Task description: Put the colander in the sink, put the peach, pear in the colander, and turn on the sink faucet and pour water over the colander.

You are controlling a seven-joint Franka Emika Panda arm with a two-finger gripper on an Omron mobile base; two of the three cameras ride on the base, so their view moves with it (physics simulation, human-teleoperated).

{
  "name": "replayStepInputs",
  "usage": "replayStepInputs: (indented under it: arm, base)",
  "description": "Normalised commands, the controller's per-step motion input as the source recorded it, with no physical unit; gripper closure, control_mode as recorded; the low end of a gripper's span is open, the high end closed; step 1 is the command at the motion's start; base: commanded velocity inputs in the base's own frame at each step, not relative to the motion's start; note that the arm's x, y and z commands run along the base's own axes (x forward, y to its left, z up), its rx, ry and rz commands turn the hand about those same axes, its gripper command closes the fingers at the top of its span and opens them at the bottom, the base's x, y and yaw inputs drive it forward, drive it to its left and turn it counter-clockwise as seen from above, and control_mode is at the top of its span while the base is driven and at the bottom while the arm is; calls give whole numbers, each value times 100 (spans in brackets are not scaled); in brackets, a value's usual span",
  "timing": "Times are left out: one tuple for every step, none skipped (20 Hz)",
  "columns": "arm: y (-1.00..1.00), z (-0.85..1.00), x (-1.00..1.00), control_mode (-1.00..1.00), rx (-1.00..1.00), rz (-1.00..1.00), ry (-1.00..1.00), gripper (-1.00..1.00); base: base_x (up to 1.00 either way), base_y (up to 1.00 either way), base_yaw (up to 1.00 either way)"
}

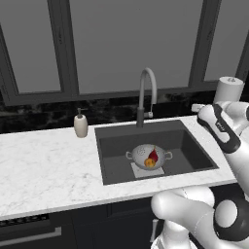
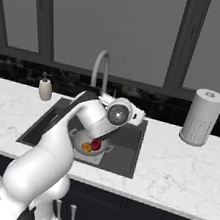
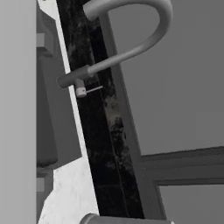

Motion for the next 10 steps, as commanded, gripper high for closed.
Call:
replayStepInputs:
  arm:
    - [34, -12, 0, -100, -2, 20, 5, -100]
    - [51, -25, 0, -100, -2, 16, 1, -100]
    - [67, -32, 0, -100, -3, 10, 0, -100]
    - [67, -36, 0, -100, -4, 8, 0, -100]
    - [66, -36, 0, -100, -5, 7, 0, -100]
    - [70, -41, 0, -100, -5, 5, 0, -100]
    - [66, -43, 0, -100, -4, 3, 0, -100]
    - [57, -41, 4, -100, -2, 2, 0, -100]
    - [55, -42, 9, -100, -2, 0, 0, -100]
    - [48, -35, 16, -100, 0, 0, 0, -100]
  base:
    - [0, 0, 0]
    - [0, 0, 0]
    - [0, 0, 0]
    - [0, 0, 0]
    - [0, 0, 0]
    - [0, 0, 0]
    - [0, 0, 0]
    - [0, 0, 0]
    - [0, 0, 0]
    - [0, 0, 0]
